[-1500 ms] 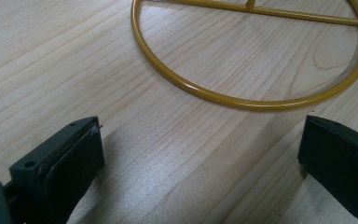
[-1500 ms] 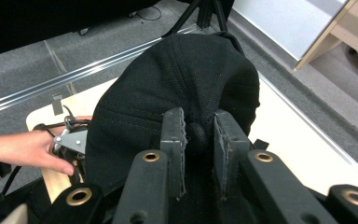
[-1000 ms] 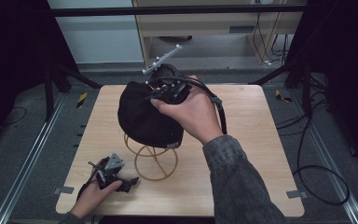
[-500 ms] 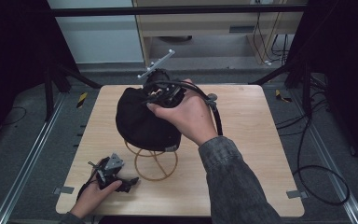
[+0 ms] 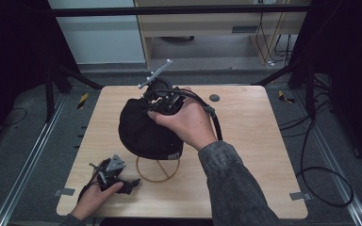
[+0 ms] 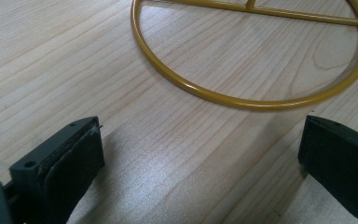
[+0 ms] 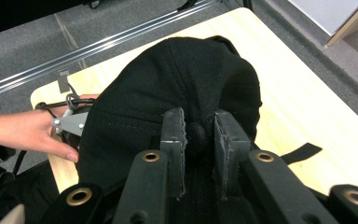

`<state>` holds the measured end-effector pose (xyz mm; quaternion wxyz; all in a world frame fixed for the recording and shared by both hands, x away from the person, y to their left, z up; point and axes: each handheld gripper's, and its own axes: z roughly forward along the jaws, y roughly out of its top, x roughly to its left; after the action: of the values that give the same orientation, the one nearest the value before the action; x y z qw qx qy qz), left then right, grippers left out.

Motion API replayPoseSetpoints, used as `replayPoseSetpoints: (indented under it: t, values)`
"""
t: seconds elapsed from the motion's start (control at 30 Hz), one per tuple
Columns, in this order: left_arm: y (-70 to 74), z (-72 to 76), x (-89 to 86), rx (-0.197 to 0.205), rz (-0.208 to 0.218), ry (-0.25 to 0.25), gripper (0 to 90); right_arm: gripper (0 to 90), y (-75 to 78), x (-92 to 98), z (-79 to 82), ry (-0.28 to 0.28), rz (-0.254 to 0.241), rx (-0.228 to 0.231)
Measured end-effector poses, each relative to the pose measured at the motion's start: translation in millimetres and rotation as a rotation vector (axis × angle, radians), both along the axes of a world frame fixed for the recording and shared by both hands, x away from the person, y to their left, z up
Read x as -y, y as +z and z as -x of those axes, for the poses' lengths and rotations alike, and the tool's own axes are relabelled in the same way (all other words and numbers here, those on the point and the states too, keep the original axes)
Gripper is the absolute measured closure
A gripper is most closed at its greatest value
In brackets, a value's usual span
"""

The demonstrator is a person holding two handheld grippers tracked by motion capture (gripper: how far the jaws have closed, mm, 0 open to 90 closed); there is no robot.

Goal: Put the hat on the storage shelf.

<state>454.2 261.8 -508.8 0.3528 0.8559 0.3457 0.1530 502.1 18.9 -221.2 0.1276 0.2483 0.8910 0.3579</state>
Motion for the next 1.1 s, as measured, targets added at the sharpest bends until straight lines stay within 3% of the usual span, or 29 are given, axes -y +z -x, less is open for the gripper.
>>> replayPoseSetpoints:
  t: [0.2, 1.1]
  values:
    - [0.0, 0.0, 0.0, 0.0, 0.0, 0.0, 0.0, 75.8, -7.1, -5.0, -0.6, 0.005, 0.021, -0.012]
    - [0.0, 0.0, 0.0, 0.0, 0.0, 0.0, 0.0, 71.6, -15.4, -7.0, -1.8, 0.007, 0.03, -0.028]
